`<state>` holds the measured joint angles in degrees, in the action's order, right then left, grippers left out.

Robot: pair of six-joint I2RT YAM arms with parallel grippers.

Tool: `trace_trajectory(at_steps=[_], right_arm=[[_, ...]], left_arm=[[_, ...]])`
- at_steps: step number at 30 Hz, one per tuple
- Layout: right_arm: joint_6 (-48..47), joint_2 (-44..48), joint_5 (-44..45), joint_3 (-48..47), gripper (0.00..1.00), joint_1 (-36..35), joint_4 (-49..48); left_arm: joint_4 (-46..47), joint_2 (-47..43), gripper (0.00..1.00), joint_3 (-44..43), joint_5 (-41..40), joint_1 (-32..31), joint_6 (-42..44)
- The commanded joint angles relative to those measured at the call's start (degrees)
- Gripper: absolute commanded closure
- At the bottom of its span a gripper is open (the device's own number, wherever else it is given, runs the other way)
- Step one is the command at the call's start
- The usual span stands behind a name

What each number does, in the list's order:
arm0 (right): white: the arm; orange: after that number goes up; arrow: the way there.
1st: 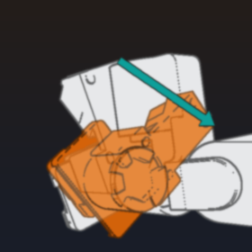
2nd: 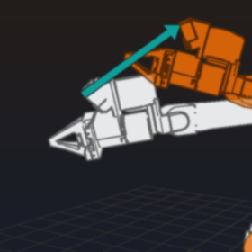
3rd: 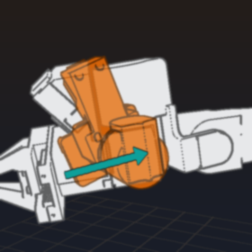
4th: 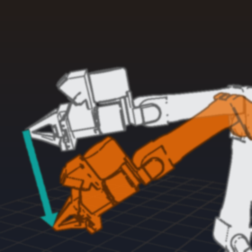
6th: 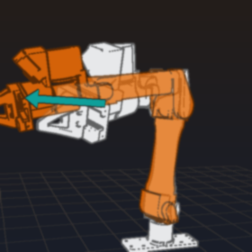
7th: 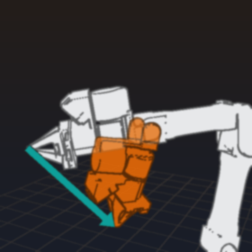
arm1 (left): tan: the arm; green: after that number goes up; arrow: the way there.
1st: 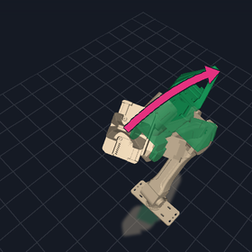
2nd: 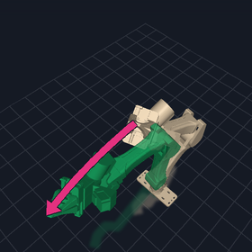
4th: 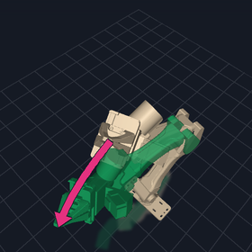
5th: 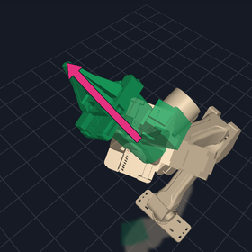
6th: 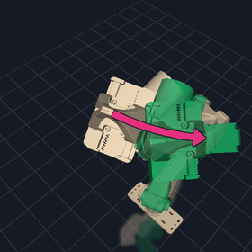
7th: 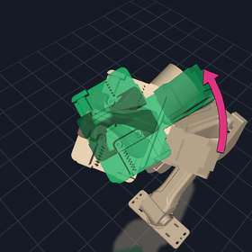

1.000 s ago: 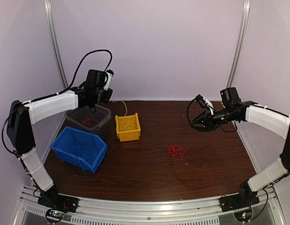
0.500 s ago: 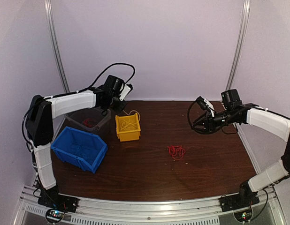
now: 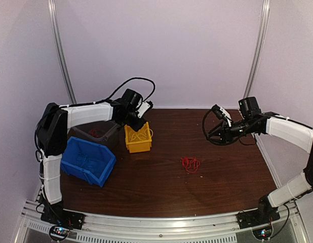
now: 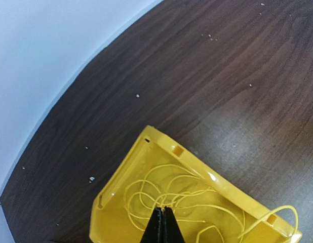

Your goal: Untangle the cables

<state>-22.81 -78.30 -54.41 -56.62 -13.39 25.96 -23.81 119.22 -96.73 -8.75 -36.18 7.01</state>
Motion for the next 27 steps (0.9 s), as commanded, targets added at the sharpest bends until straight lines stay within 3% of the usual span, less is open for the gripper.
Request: trace_trajectory(at_steps=[1, 10, 14, 16, 21, 27], right_arm=[[-0.97, 0.27, -1.08, 0.81, 0.51, 0.22, -0.09], [-2.45, -0.89, -0.75, 0.72, 0.51, 0.20, 1.32], [-3.06, -0.97, -0.22, 0.72, 0.51, 0.20, 2.01], [-3.55, -0.97, 0.32, 0.60, 0.51, 0.18, 2.54], [-8.27, -1.04, 4.35, -1.35, 0.51, 0.20, 7.45], [-15.88, -2.23, 10.22, -0.21, 0.51, 0.03, 13.30]], left_arm=[[-0.27, 0.76, 1.00, 2.67, 2.91, -0.55, -3.19], [-0.37, 1.48, 1.00, 4.62, -0.67, -0.82, -5.20], [-1.15, 0.30, 0.73, 2.84, -2.04, -0.82, -5.52], [-1.15, -1.27, 0.66, 2.16, -1.75, -0.89, -5.59], [-1.06, -7.22, 0.56, 0.00, -3.11, -1.81, -5.95], [1.03, -16.24, 0.52, 1.59, -4.23, -4.51, -6.13]])
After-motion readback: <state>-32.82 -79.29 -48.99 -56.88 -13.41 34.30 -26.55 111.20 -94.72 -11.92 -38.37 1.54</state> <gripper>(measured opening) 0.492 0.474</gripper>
